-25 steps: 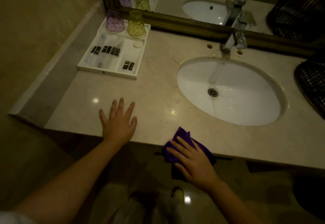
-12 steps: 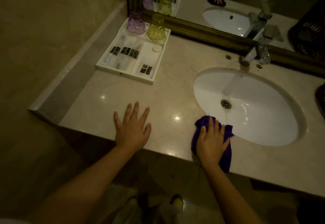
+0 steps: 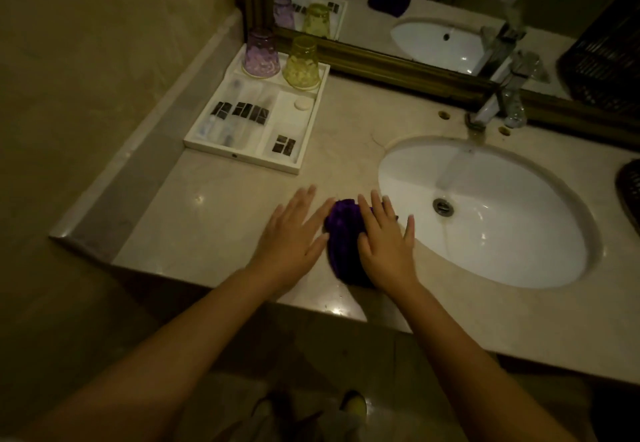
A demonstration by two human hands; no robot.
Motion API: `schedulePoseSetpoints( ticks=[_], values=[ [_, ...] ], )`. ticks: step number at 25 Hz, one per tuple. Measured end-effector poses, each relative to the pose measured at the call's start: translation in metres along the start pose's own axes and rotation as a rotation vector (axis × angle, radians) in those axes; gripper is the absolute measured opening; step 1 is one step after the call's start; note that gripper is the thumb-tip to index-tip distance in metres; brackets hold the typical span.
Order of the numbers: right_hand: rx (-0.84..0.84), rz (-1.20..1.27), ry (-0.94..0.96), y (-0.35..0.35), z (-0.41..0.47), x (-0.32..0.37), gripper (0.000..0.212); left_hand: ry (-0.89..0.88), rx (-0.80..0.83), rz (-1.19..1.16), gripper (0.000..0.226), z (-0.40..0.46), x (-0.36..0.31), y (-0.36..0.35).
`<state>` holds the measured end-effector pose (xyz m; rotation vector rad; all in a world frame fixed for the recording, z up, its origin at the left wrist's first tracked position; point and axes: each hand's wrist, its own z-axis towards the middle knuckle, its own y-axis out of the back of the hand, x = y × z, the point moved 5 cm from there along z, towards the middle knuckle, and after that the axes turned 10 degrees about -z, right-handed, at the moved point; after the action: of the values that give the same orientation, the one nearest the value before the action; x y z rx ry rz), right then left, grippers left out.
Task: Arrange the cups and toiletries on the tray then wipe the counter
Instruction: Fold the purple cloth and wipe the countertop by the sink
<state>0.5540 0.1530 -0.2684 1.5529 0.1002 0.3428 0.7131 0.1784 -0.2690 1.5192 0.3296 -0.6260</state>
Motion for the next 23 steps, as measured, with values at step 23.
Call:
schedulePoseSetpoints(
  ticks=[23],
  values=[
    [0.178,-0.251,0.181,-0.022,-0.102,-0.030,0.058,-0.219,0.442,0.154,0.070,-0.050,-0.042,-0.054]
  ],
)
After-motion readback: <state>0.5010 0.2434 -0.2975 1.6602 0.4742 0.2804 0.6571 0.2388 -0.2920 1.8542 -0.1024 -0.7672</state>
